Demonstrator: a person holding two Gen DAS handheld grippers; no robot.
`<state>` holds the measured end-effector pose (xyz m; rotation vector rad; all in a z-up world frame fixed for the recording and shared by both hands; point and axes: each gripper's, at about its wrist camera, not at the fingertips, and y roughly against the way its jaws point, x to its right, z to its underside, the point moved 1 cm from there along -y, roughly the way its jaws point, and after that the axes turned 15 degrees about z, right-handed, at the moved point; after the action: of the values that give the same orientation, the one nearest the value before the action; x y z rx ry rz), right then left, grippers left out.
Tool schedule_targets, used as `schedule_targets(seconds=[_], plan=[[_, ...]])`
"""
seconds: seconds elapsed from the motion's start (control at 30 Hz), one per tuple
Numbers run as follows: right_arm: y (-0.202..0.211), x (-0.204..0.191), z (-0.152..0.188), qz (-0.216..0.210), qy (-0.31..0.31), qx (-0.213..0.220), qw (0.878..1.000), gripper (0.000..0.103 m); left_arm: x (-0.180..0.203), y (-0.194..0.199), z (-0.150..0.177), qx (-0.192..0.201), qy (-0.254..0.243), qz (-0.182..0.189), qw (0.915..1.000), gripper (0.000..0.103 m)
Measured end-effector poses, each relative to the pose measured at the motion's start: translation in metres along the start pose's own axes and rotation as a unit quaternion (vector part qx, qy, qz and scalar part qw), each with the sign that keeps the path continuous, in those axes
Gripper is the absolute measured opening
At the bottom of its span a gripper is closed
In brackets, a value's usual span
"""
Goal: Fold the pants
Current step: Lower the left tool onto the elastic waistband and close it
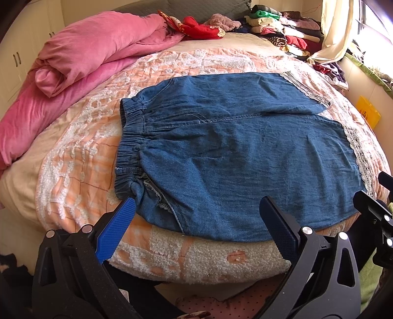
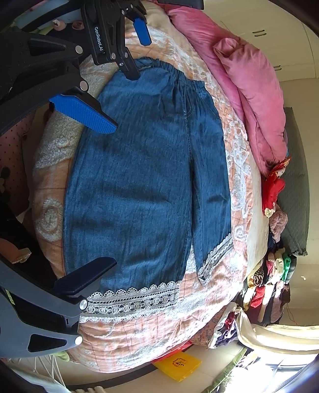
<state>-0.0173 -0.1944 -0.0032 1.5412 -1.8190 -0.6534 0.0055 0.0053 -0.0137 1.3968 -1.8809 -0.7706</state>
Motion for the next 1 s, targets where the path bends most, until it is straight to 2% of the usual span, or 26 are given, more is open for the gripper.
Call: schedule_targets(seconds=[0.23,0.37,0.57,1.0], plan=[[-0.006,-0.006,-0.011,-0.016,0.010,-0.003,1.000,0.099,-0.009,-0.002,0.000,0.003,0.012,-0.002,0.9999,0.095],[-0.010,-0.011,-0.025,-0.033,0.020,-0.002,0.999,0.099,-0.032,-0.012,-0.019,0.005,0.020,0.000,0.9998,0.095],[-0.019,-0.026,-0.067,-0.050,0.054,0.019,0.997,0.099,-0.069,-0.019,-0.051,0.008,0.042,-0.009,0.9991,0.095],[-0.096,-0.084,-0.152,-0.066,0.134,0.006,0.989,0.099,-0.135,-0.055,-0.103,-0.006,0.062,-0.037,0.9973,0.095]])
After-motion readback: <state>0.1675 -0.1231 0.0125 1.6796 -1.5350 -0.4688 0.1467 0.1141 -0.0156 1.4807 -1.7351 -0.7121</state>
